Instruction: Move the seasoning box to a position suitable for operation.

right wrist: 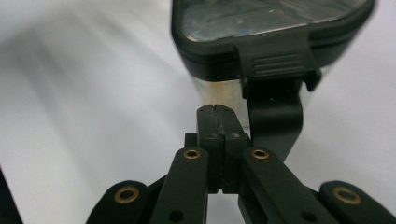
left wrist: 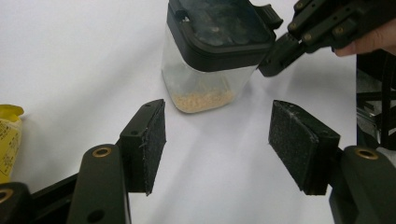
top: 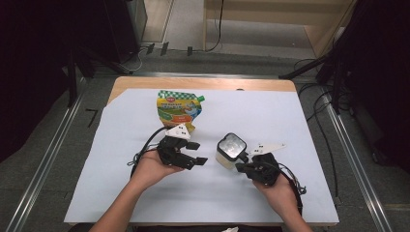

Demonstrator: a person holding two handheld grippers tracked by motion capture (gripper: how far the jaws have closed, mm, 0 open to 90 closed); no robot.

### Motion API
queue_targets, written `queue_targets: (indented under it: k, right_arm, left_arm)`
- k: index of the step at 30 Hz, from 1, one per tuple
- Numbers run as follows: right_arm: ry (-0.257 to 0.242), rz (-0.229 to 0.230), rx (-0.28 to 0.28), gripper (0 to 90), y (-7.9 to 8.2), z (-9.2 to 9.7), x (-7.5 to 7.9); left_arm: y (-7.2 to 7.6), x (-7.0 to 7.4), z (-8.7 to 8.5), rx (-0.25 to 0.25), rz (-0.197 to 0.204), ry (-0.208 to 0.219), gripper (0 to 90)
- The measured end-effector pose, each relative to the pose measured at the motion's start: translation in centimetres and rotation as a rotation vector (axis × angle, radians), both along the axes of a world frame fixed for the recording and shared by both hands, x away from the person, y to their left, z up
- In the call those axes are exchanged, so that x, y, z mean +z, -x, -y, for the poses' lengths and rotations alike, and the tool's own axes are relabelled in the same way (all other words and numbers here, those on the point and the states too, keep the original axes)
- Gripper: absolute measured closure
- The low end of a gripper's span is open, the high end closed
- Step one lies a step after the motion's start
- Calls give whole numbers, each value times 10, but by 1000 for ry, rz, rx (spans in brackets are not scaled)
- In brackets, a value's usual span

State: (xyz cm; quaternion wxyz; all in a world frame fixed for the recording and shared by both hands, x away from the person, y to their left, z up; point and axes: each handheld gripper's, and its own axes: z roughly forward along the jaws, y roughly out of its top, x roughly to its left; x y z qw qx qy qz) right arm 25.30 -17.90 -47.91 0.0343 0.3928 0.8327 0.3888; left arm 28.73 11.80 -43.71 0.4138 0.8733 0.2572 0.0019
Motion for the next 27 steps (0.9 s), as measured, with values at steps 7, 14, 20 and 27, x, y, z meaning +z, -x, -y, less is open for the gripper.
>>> queue_targets:
  k: [7, 14, 20, 27]
  right_arm:
    - [-5, -15, -19, 900, -4, 14, 2]
    - [-12, -18, -47, 900, -10, 26, 3]
    - [-7, -15, -60, 900, -13, 32, 4]
    - [-12, -12, -82, 900, -18, 44, 6]
  left_arm:
    - [1, -1, 3, 3, 16, -15, 376]
    - [2, -1, 4, -6, 13, -19, 375]
    - [1, -2, 4, -5, 12, -12, 376]
    - [1, -5, 10, -8, 17, -14, 357]
